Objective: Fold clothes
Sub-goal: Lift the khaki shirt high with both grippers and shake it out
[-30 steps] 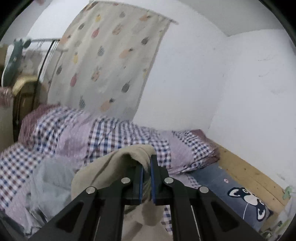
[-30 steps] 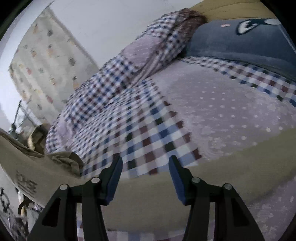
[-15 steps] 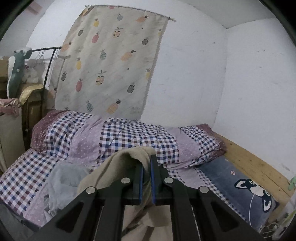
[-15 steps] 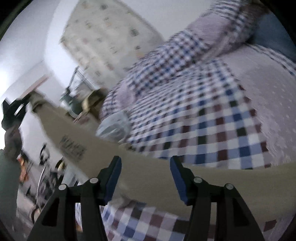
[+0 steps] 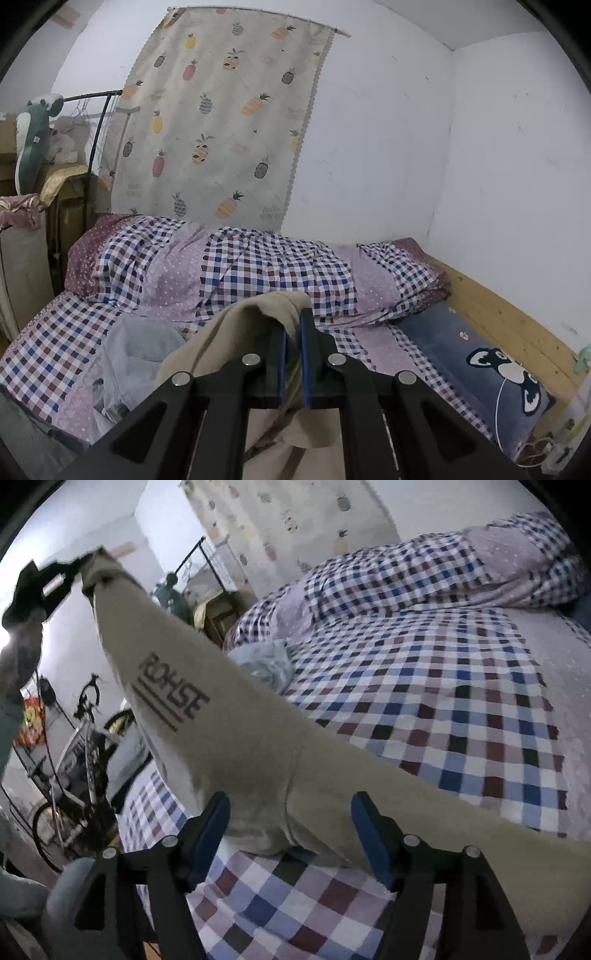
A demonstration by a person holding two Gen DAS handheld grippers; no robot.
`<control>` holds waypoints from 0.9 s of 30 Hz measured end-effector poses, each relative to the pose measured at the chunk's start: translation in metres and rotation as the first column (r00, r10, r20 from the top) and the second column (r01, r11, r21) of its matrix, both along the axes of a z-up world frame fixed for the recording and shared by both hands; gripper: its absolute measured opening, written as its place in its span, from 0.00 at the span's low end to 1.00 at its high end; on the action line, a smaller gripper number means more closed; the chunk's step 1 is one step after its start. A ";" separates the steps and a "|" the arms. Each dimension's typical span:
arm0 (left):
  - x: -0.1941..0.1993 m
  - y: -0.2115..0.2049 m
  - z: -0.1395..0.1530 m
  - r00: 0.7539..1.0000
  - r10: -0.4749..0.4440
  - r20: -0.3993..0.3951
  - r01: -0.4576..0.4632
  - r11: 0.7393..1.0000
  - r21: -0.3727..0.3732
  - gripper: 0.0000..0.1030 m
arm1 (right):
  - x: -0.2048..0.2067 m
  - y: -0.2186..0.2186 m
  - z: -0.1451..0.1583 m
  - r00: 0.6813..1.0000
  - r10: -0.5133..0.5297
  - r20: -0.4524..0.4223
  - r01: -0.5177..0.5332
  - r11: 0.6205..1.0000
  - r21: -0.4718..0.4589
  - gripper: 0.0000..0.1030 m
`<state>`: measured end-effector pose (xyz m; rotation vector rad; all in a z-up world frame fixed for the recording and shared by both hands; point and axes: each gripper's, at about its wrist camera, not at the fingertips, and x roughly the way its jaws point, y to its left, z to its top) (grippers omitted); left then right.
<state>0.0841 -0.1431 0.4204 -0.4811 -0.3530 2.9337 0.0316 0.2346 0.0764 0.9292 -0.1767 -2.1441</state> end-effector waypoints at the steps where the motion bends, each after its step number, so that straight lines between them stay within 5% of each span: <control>1: 0.000 0.001 0.000 1.000 -0.003 0.001 0.003 1.000 -0.002 0.05 | -0.002 -0.007 -0.004 1.000 0.000 0.000 0.000 1.000 0.026 0.70; 4: -0.002 -0.001 0.000 1.000 -0.008 0.007 0.008 1.000 -0.003 0.05 | -0.010 -0.030 -0.016 1.000 -0.009 -0.005 0.010 0.994 0.110 0.69; 6: -0.001 -0.002 0.000 1.000 -0.008 0.011 0.009 1.000 -0.009 0.05 | -0.014 -0.038 -0.019 1.000 -0.023 -0.001 0.023 0.992 0.128 0.43; 7: 0.000 -0.002 -0.001 1.000 -0.008 0.013 0.008 1.000 -0.012 0.05 | -0.016 -0.037 -0.017 0.999 -0.047 -0.010 0.048 0.991 0.127 0.10; 8: 0.001 -0.004 -0.001 1.000 -0.005 0.015 0.005 1.000 -0.015 0.05 | -0.016 -0.036 -0.015 0.997 -0.079 -0.026 0.082 0.989 0.125 0.05; 15: 0.019 -0.027 -0.001 0.999 0.044 0.016 -0.043 0.999 -0.018 0.05 | 0.004 0.001 0.046 0.938 -0.287 -0.195 0.294 0.956 0.003 0.04; 20: 0.047 -0.049 0.004 0.999 0.052 0.009 -0.053 0.998 0.016 0.05 | 0.047 0.021 0.118 0.829 -0.400 -0.390 0.423 0.906 -0.031 0.04; 27: 0.106 -0.054 0.034 0.997 -0.003 -0.071 0.007 0.999 0.049 0.05 | 0.127 0.031 0.228 0.682 -0.478 -0.553 0.514 0.852 -0.101 0.03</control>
